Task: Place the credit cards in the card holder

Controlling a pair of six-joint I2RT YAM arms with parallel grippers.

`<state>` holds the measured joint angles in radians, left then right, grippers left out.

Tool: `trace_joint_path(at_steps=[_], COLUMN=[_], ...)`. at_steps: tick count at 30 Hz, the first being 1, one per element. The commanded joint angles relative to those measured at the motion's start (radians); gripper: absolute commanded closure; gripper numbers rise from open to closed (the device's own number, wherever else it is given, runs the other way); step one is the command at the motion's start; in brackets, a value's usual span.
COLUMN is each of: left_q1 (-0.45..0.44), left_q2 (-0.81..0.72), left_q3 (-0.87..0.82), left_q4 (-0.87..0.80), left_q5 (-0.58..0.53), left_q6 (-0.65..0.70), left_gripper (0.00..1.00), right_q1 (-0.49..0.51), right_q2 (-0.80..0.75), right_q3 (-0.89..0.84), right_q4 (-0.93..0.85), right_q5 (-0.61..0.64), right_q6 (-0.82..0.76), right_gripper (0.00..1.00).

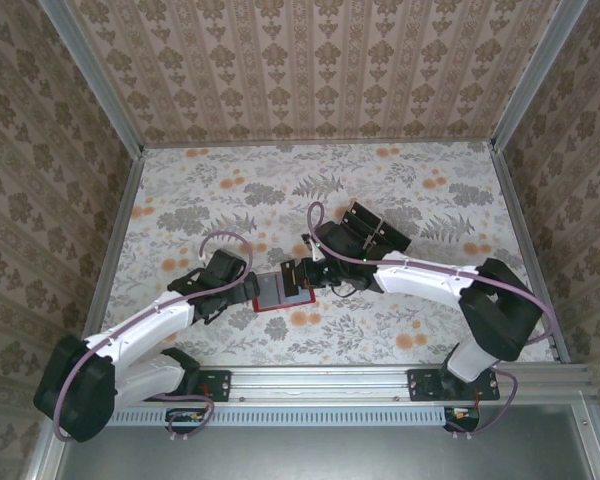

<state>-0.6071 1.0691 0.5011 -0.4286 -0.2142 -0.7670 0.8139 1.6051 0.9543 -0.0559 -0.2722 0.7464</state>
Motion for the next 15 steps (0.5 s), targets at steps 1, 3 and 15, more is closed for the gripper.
trace_joint_path(at_steps=[1, 3, 15], left_q1=[0.003, 0.001, -0.003], left_q2=[-0.019, -0.024, -0.033], left_q3=[0.013, 0.009, 0.03], left_q4=[-0.048, -0.054, -0.075], left_q5=[-0.03, -0.031, -0.021], left_q6=[-0.028, -0.029, 0.006], left_gripper=[0.0, 0.0, 0.0], right_q1=[0.008, 0.007, -0.066], right_q2=[0.049, 0.075, 0.133], right_q3=[-0.017, -0.026, -0.12], right_q4=[0.185, 0.21, 0.276], right_q5=[-0.053, -0.057, -0.084], right_q6=[0.101, 0.105, 0.077], right_gripper=[1.0, 1.0, 1.0])
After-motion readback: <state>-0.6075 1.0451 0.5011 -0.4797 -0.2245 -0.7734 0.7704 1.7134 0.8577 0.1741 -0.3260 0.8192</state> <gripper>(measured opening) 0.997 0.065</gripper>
